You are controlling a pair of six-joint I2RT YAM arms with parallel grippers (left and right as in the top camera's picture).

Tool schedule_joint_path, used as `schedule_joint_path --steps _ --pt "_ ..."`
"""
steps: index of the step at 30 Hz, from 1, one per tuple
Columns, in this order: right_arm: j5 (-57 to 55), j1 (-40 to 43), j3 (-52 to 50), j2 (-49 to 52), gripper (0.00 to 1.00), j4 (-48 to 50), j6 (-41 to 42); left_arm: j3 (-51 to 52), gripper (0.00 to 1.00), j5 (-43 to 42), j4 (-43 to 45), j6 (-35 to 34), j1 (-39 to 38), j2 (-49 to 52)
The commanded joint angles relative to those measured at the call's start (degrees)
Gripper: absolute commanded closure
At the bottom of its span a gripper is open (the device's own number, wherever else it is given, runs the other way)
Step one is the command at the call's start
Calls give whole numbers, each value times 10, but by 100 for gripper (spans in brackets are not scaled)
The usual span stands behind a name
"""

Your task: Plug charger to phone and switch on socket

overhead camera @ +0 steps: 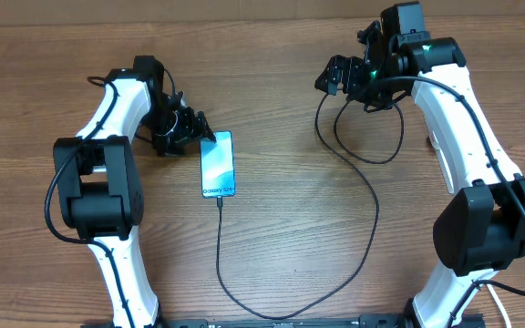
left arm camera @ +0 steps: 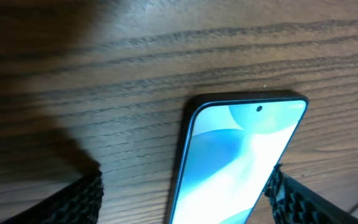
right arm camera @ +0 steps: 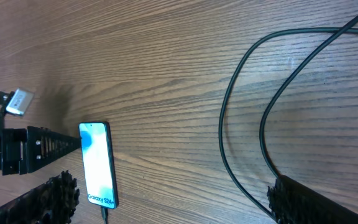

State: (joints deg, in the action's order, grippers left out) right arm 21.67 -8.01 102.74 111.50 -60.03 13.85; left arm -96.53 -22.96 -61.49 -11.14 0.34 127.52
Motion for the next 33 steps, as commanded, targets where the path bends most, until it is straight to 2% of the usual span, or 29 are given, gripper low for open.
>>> schedule_joint_path --steps 1,2,3,4,9,13,17,20,25,33 --pt "4 0 17 -23 0 3 -4 -18 14 35 3 35 -15 -70" --pt "4 2 17 -23 1 3 -4 -22 12 37 2 36 -19 -85" --pt "4 7 25 -23 0 0 -4 -30 4 37 2 45 -28 -118" --pt "4 12 33 -23 0 -5 -4 -33 0 38 3 49 -32 -133" --pt "4 57 107 -23 0 -62 -17 -37 1 39 12 49 -61 -215" --pt "4 136 180 -23 0 -124 -22 -37 0 39 14 49 -82 -256" --pt "24 222 207 -23 0 -156 -26 -37 0 39 13 50 -94 -272" --pt "119 322 208 -22 0 -180 -89 -37 0 39 13 49 -99 -273" --pt "144 426 208 -18 0 -209 -165 -37 0 39 13 49 -101 -273" --pt "148 436 207 31 0 -214 -202 -37 1 39 14 49 -101 -273"
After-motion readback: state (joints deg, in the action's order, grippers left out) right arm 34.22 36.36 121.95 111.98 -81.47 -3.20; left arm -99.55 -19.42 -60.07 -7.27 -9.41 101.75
